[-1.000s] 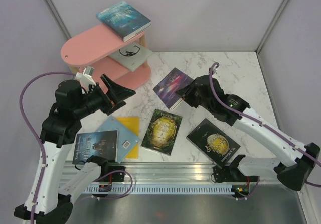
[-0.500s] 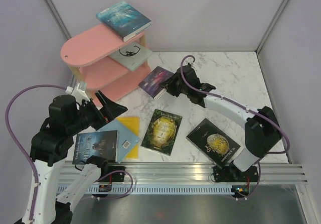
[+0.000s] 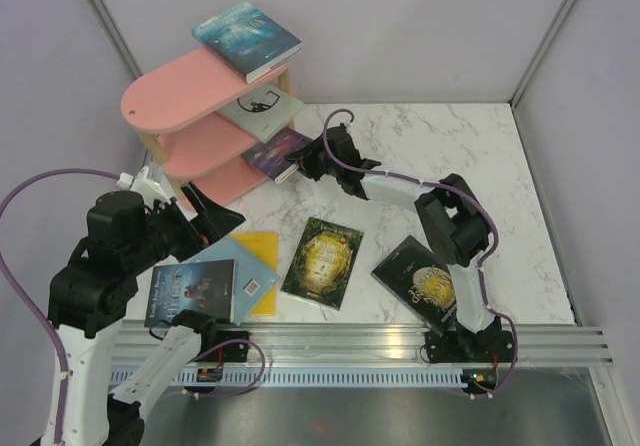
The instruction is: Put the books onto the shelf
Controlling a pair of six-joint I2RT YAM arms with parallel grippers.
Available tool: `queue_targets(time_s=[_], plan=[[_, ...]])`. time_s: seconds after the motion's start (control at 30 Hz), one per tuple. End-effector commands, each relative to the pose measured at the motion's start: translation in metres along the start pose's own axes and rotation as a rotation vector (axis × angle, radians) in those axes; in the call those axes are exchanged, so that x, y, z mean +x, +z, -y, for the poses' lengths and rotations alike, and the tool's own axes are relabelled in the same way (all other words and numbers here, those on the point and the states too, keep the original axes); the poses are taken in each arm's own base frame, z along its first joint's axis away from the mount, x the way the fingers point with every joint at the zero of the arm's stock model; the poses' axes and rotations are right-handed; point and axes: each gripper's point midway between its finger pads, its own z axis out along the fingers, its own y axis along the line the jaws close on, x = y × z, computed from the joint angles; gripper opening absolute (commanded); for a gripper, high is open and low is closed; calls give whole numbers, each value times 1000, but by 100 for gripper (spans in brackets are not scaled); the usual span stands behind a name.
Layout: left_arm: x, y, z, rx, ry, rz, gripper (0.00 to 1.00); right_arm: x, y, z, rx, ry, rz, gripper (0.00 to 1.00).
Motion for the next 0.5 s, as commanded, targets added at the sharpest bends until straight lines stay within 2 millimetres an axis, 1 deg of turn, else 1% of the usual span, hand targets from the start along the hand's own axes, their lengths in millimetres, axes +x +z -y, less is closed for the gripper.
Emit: queue_targets(time_s=[0.0,0.03,0.1,0.17,0.2,0.23,0.3,0.33,0.37,0.4,0.43,0.47], plan=[[-12,-6,-5,-49,55,42,100,-17,0,-94,-304,65,38,0],[-12,-6,-6,-57,58,41,100,-17,10,-86,-293,74,41,0],[-13,-7,-6,-64,61,43,100,-20,19,-78,-277,90,59,0],[-13,-6,-9,-78,59,42,100,-23,32,-63,-249,116,72,0],[-12,-5,-11,-83,59,36,100,-23,36,-59,-243,127,71,0],[-10,-4,-12,-85,56,32,100,-24,45,-49,-238,154,70,0],[-6,0,-17,-99,47,16,100,-26,54,-42,-239,175,69,0],[-5,1,-18,-102,42,13,100,-25,62,-30,-222,195,69,0],[-4,3,-20,-109,37,8,100,-26,66,-25,-215,201,72,0],[-4,4,-21,-111,35,9,100,-26,69,-27,-219,204,71,0],[-3,4,-22,-114,32,8,100,-26,77,-16,-198,208,70,0],[-3,6,-23,-118,31,5,100,-27,81,-11,-189,217,70,0]])
